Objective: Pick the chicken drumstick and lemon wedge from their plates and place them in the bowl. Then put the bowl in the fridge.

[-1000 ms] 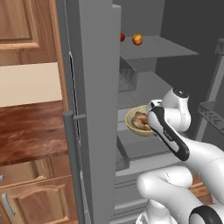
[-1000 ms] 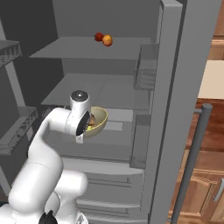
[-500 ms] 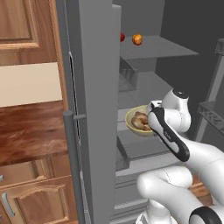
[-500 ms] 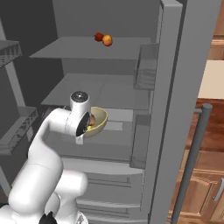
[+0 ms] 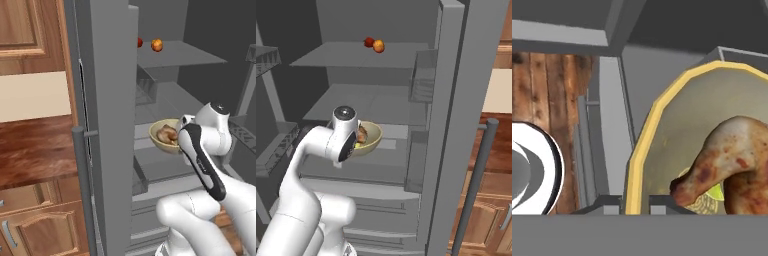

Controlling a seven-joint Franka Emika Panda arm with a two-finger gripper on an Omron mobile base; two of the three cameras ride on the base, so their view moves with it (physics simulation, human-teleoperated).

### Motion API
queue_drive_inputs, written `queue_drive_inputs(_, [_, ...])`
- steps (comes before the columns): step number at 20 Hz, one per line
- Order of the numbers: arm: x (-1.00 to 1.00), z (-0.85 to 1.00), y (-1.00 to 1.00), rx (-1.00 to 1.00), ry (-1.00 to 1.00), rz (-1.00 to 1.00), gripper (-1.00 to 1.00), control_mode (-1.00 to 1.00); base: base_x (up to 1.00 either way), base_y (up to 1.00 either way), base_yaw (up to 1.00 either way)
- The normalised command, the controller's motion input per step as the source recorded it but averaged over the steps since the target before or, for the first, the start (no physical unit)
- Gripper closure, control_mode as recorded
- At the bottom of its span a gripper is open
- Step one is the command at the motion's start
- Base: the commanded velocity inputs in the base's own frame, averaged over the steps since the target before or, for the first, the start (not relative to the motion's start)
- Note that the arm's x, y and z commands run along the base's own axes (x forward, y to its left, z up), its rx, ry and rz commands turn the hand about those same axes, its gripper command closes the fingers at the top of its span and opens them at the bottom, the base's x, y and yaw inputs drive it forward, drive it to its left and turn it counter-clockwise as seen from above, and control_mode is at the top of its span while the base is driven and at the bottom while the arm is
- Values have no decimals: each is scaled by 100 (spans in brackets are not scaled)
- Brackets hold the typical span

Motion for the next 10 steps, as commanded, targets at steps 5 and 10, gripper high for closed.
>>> queue_drive_inputs(5, [-25, 49, 1, 1, 0, -17, 100, -100, 0, 0, 0])
queue_drive_inputs(10, [0, 61, 0, 0, -2, 3, 100, -100, 0, 0, 0])
